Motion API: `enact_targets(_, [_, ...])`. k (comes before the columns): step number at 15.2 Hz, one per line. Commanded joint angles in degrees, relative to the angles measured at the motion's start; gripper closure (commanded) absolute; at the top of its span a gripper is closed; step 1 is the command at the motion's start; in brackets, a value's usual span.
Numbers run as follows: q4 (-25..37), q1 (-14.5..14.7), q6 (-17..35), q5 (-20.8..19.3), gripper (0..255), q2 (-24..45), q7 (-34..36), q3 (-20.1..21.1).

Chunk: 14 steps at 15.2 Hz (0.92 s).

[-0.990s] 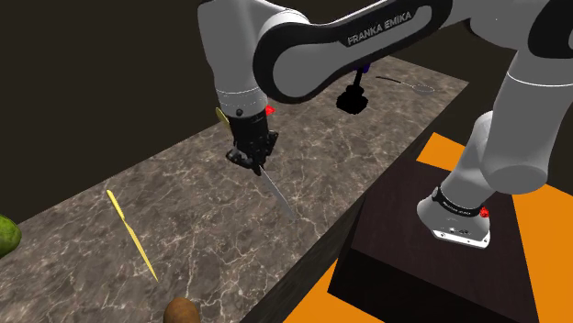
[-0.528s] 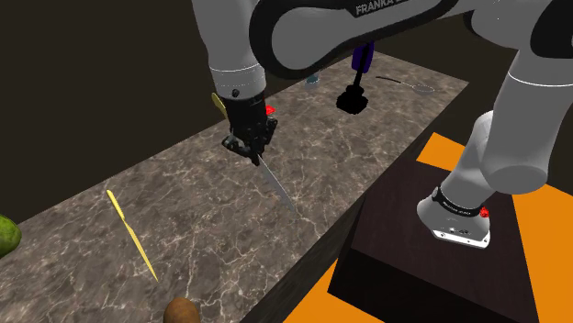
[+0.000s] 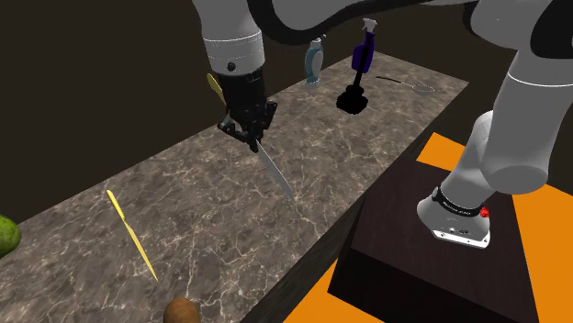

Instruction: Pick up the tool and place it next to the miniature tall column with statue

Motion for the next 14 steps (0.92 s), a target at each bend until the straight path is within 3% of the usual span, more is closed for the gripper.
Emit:
enact_targets(1, [1.9, 0.2, -1.6, -0.1, 255, 0.3, 0.2, 0.0])
enact_targets(14, [17.4, 2.2, -13.4, -1.9, 255, 4.2, 1.8, 0.4])
